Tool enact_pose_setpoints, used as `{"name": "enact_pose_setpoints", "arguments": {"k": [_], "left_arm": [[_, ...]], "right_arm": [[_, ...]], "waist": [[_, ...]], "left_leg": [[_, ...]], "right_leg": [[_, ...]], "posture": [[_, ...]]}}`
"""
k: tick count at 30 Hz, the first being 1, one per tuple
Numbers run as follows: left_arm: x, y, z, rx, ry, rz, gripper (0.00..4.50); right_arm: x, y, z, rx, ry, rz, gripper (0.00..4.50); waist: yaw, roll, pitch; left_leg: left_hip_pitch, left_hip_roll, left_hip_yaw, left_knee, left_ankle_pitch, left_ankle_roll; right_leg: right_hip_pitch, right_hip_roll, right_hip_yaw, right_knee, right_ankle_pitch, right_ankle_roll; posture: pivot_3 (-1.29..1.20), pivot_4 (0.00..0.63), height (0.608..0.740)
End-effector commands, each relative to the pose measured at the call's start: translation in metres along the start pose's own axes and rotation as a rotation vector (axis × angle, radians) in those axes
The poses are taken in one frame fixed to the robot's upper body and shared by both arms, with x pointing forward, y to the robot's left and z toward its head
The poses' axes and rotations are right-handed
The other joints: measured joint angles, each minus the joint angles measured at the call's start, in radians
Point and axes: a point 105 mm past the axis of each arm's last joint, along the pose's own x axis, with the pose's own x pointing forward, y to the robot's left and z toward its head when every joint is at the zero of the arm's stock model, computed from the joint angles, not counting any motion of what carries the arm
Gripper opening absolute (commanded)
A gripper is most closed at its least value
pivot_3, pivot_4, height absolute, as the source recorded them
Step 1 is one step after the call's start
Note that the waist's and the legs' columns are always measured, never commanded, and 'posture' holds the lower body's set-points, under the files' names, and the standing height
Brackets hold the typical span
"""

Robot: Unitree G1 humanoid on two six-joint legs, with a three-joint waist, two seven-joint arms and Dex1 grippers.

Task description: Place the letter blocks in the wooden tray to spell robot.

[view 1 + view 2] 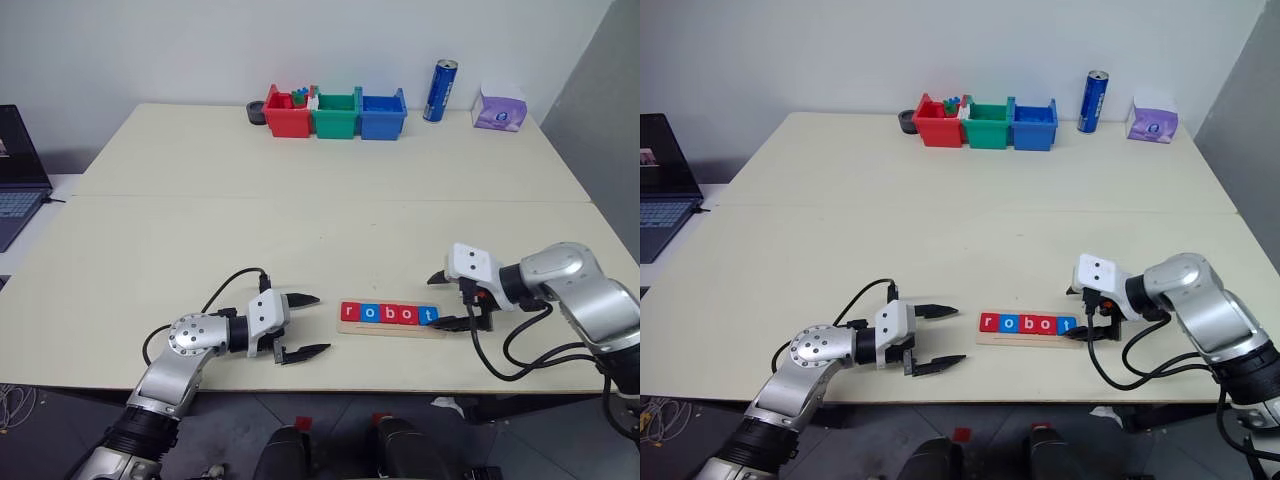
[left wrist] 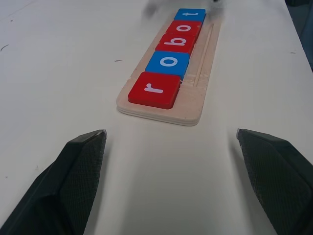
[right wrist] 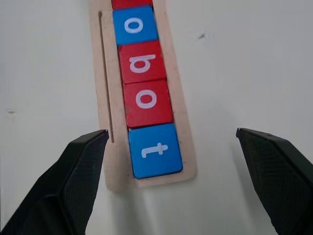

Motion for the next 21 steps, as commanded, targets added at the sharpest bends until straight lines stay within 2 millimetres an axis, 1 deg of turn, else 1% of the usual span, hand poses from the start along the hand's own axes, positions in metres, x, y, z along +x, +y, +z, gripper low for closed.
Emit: {"name": "enact_pose_setpoints", "arguments": {"k": [1, 5, 6, 7, 10, 14, 21], "left_arm": [[-0.003, 0.004, 0.010, 0.030, -0.024, 0.021, 4.50], [-0.012, 0.015, 0.012, 0.007, -0.013, 0.085, 4.50], [-0.016, 0.018, 0.018, 0.022, -0.029, 0.105, 4.50], [-0.019, 0.021, 0.022, 0.037, -0.035, 0.126, 4.50], [-0.025, 0.027, 0.032, 0.062, -0.031, 0.177, 4.50], [-0.029, 0.024, 0.039, 0.092, 0.002, 0.170, 4.50], [-0.030, 0.014, 0.049, 0.032, -0.054, 0.031, 4.50]], "right_arm": [[-0.011, 0.006, 0.002, 0.024, -0.037, -0.048, 4.46], [-0.022, 0.015, 0.005, 0.032, -0.123, -0.118, 4.46], [-0.026, 0.019, 0.004, 0.042, -0.136, -0.124, 4.46], [-0.029, 0.022, 0.004, 0.052, -0.150, -0.130, 4.46], [-0.035, 0.023, 0.005, 0.072, -0.188, -0.167, 4.46], [-0.039, 0.021, 0.005, 0.075, -0.213, -0.198, 4.46], [-0.042, 0.027, 0.009, 0.082, -0.261, -0.166, 4.46]], "waist": [[0.001, 0.000, 0.000], [0.002, 0.000, 0.000], [0.001, 0.000, 0.000], [0.001, 0.000, 0.000], [-0.001, -0.001, 0.001], [-0.001, -0.001, 0.001], [0.000, -0.002, 0.001]], "left_leg": [[0.000, 0.000, 0.000, 0.000, 0.000, 0.000], [0.000, 0.000, 0.000, 0.000, 0.000, 0.000], [0.000, 0.000, 0.000, 0.000, 0.000, 0.000], [0.000, 0.000, 0.000, 0.000, 0.000, 0.000], [0.000, 0.000, 0.000, 0.000, 0.000, 0.000], [0.001, 0.000, 0.001, 0.000, 0.000, 0.000], [0.001, 0.000, 0.002, 0.000, 0.000, 0.000]], "right_leg": [[0.000, 0.000, 0.000, 0.000, 0.000, 0.000], [0.000, 0.000, 0.000, 0.000, 0.000, 0.001], [0.000, 0.000, 0.000, 0.000, -0.002, 0.004], [0.000, 0.000, 0.000, 0.001, -0.002, 0.004], [0.000, 0.000, 0.001, 0.000, -0.002, 0.004], [0.000, 0.000, 0.001, 0.000, -0.002, 0.005], [0.000, 0.000, 0.001, 0.000, -0.003, 0.005]], "posture": [[0.00, 0.150, 0.740], [0.00, 0.150, 0.740], [0.00, 0.150, 0.740], [0.00, 0.150, 0.740], [0.00, 0.150, 0.740], [0.00, 0.150, 0.740], [0.00, 0.150, 0.740]]}}
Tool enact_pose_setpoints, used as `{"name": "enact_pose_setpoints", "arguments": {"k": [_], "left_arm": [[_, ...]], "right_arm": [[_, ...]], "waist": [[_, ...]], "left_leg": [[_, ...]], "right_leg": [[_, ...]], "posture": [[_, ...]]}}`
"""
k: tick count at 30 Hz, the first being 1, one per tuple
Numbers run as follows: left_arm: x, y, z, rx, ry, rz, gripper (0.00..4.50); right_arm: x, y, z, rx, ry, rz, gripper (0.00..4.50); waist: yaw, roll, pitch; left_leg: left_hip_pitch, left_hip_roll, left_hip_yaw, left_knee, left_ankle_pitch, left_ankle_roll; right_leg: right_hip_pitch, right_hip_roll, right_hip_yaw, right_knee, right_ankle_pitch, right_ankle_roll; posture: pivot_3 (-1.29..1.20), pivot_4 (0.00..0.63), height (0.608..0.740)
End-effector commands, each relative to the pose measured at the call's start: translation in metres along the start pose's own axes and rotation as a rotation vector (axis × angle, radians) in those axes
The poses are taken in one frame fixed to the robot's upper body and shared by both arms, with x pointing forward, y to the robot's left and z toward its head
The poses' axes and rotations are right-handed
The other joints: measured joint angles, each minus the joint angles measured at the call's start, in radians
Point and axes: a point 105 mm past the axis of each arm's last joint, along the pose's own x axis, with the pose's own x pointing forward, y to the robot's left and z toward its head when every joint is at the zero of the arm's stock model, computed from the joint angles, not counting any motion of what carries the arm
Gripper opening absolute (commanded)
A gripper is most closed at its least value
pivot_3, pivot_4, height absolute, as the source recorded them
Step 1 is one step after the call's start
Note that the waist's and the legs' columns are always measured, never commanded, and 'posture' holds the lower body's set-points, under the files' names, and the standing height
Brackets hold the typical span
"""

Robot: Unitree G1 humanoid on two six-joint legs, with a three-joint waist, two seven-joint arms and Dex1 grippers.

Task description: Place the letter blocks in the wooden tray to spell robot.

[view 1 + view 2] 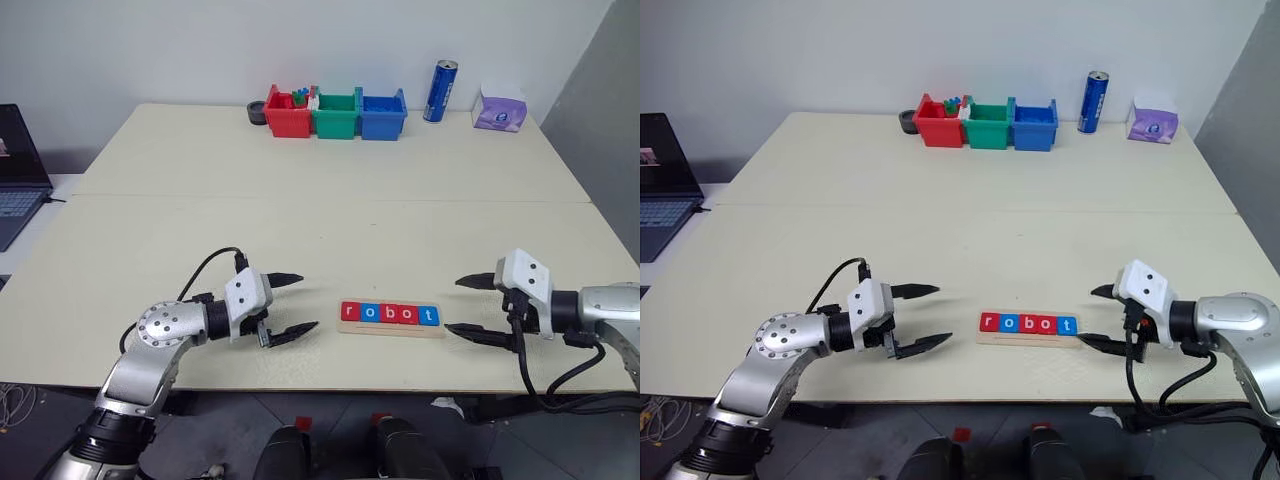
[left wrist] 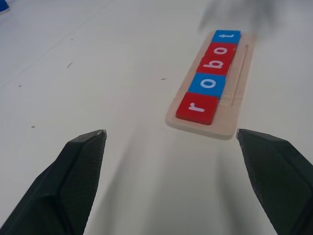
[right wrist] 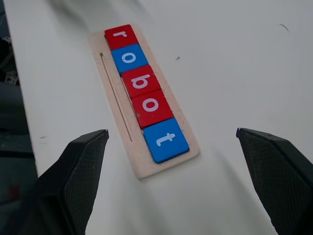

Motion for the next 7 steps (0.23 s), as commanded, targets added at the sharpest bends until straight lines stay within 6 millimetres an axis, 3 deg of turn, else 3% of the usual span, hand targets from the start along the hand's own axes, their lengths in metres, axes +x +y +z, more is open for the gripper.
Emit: {"name": "enact_pose_setpoints", "arguments": {"k": [1, 7], "left_arm": [[-0.0041, -0.0011, 0.0176, 0.031, -0.041, -0.046, 4.50], [-0.0029, -0.0071, 0.0192, -0.016, -0.051, -0.099, 4.50]], "right_arm": [[-0.0072, 0.0027, 0.0160, -0.049, -0.059, 0.003, 4.46], [-0.0094, 0.0018, 0.0145, -0.049, -0.060, 0.009, 4.46]], "waist": [[0.000, 0.000, 0.000], [0.000, 0.000, 0.000]], "left_leg": [[0.000, 0.000, 0.000, 0.000, 0.000, 0.000], [0.000, 0.000, 0.000, 0.000, 0.000, 0.000]], "right_leg": [[0.000, 0.000, 0.000, 0.000, 0.000, 0.000], [0.000, 0.000, 0.000, 0.000, 0.000, 0.000]], "posture": [[0.00, 0.150, 0.740], [0.00, 0.150, 0.740]]}}
